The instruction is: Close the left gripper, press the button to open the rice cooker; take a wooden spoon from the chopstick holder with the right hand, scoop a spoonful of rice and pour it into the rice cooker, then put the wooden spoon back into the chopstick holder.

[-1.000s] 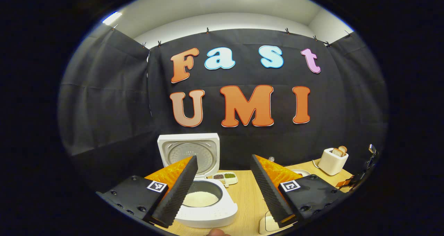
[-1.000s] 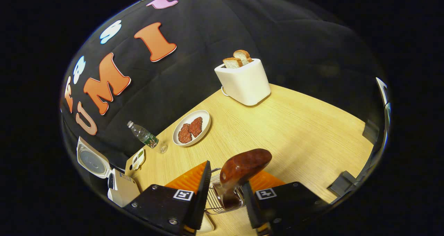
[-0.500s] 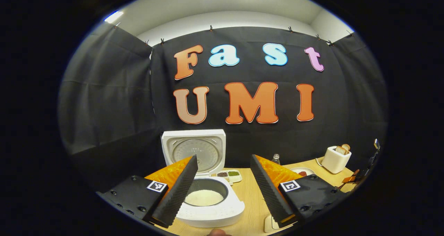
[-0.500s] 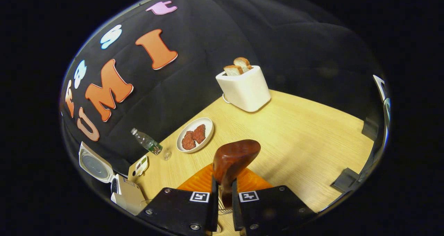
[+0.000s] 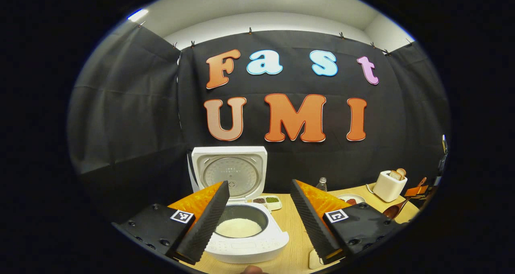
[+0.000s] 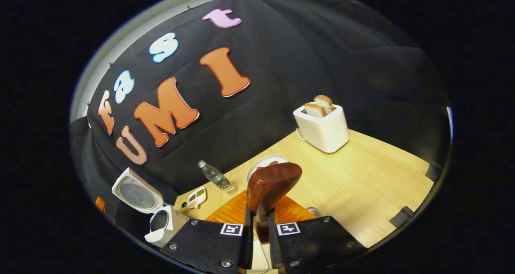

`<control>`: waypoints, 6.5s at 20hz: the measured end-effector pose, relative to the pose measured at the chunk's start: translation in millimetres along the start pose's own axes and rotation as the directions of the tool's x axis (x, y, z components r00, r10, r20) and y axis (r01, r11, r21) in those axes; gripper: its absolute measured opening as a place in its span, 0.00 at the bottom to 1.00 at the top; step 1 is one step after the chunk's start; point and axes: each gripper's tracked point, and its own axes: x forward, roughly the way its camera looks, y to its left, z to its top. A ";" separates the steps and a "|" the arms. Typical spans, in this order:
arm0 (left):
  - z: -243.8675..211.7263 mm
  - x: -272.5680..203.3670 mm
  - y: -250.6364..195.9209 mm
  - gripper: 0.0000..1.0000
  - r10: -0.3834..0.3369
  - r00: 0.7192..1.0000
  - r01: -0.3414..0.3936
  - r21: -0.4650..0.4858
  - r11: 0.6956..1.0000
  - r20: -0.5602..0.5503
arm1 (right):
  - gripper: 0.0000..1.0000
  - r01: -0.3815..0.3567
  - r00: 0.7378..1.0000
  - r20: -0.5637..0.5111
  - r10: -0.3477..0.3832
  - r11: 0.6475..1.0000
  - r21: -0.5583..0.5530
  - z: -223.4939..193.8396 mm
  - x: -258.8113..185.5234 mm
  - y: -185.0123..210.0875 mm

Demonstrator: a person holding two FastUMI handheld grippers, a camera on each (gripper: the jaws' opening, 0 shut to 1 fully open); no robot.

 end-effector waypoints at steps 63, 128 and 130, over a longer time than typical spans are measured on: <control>-58.0 -18.8 75.0 1.00 0.117 0.983 -0.109 0.066 0.992 -0.140 | 0.11 -0.096 0.832 -0.474 0.287 0.917 0.386 -210.1 33.6 72.7; -129.0 -33.3 222.3 1.00 0.264 0.933 -0.287 -0.063 0.956 -0.244 | 0.11 -0.488 0.861 -0.220 0.458 0.866 -0.110 -108.4 114.5 448.6; -132.1 -35.2 224.2 1.00 0.262 0.930 -0.287 -0.065 0.956 -0.256 | 0.11 -0.501 0.858 -0.207 0.470 0.855 -0.135 -106.1 108.9 456.4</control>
